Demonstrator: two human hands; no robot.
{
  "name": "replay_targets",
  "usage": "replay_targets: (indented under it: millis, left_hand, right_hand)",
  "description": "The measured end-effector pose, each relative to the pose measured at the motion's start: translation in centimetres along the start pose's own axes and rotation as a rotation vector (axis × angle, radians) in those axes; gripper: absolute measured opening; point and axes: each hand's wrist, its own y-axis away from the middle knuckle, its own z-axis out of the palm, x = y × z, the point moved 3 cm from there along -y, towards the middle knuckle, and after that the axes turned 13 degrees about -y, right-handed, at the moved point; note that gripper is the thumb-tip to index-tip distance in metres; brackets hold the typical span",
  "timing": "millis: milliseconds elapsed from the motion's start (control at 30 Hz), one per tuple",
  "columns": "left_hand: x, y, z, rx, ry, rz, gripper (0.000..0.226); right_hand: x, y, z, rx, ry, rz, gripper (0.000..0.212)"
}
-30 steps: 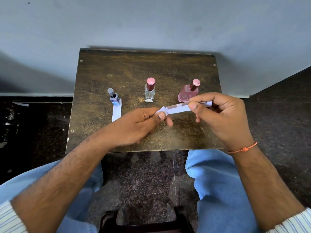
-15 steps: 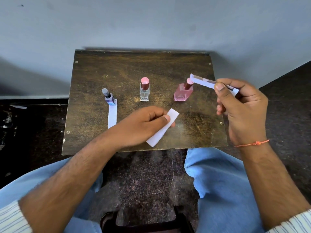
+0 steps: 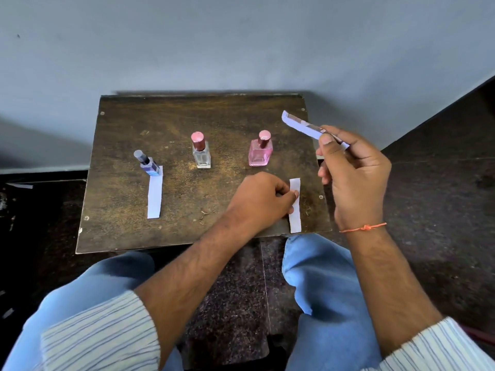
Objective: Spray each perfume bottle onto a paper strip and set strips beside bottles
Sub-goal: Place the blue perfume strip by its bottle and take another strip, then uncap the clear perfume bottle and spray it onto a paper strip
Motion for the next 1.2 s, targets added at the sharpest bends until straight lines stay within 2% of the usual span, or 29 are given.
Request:
replay_targets:
  millis: [367,533,600,700,800,867,967,1033,1100,1133,1200]
  left_hand:
    - [1.8,-1.2,0.8,0.085,0.121,-0.111,0.015]
    - [2.0,-0.3,-1.0,0.091,0.041,-0.066,0.020]
    - [1.9,0.6,-2.0,0.042,0.239,-0.076,0.022]
    - [1.5,3.3,-3.7,-0.098,0.777,-0.168,0.040]
    - [0.2,6.5,-5.8,-0.155,1.055,-0.210,0.054]
    - [-0.9,8.3,-7.1,-0.115,1.115,-0.226,0.051]
    - [-3.3,10.3,-8.5,-0.008,1.073,-0.260,0.035]
    - [-5.3,11.1,-8.9,0.016,1.129,-0.321,0.029]
    - [-7.3,11.4,-9.2,0.030,1.163,-0.364,0.027]
    - [-8.4,11.4,-9.2,0.044,1.139,-0.372,0.027]
    - [-10.3,11.2,-9.1,0.078,1.023,-0.375,0.027]
  right_hand:
    - [-0.5,-0.7,-2.4,-0.025,0.092,-0.077,0.020]
    - [-1.6,-0.1,-2.0,-0.102,0.260,-0.288,0.018]
    - [-1.9,0.6,-1.3,-0.141,0.307,-0.379,0.018]
    - [-2.0,2.1,0.7,-0.227,0.368,-0.489,0.017]
    - [-1.8,4.0,3.4,-0.374,0.372,-0.591,0.016]
    - [-1.4,5.3,5.1,-0.475,0.378,-0.623,0.017]
    - [-0.4,7.3,7.8,-0.593,0.394,-0.626,0.018]
    - [0.2,8.5,9.3,-0.674,0.376,-0.600,0.017]
    - [0.6,9.2,10.3,-0.747,0.339,-0.542,0.024]
    - [0.6,9.3,10.7,-0.743,0.310,-0.507,0.030]
    - [0.8,8.8,10.9,-0.651,0.272,-0.453,0.029]
